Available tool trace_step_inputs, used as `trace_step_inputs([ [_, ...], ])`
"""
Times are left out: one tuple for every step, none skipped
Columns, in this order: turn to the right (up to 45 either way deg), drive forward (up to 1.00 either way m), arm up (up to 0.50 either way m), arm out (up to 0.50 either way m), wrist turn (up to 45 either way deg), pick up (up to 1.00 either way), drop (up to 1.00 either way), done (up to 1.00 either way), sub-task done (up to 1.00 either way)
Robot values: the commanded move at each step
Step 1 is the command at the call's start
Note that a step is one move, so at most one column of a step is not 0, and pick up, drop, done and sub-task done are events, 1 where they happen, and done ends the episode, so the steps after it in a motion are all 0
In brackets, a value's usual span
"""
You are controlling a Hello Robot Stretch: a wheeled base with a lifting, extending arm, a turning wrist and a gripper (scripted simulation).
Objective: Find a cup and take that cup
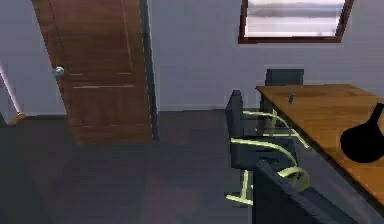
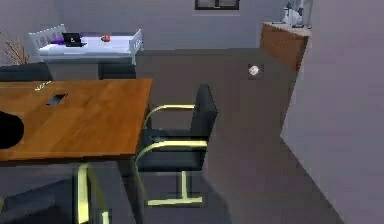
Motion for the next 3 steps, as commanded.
trace_step_inputs([
  [21.0,0.00,0.00,0.00,0.0,0.00,0.00,0.00,0.00],
  [0.0,0.30,0.00,0.00,0.0,0.00,0.00,0.00,0.00],
  [-45.0,0.00,0.00,0.00,0.0,0.00,0.00,0.00,0.00],
])
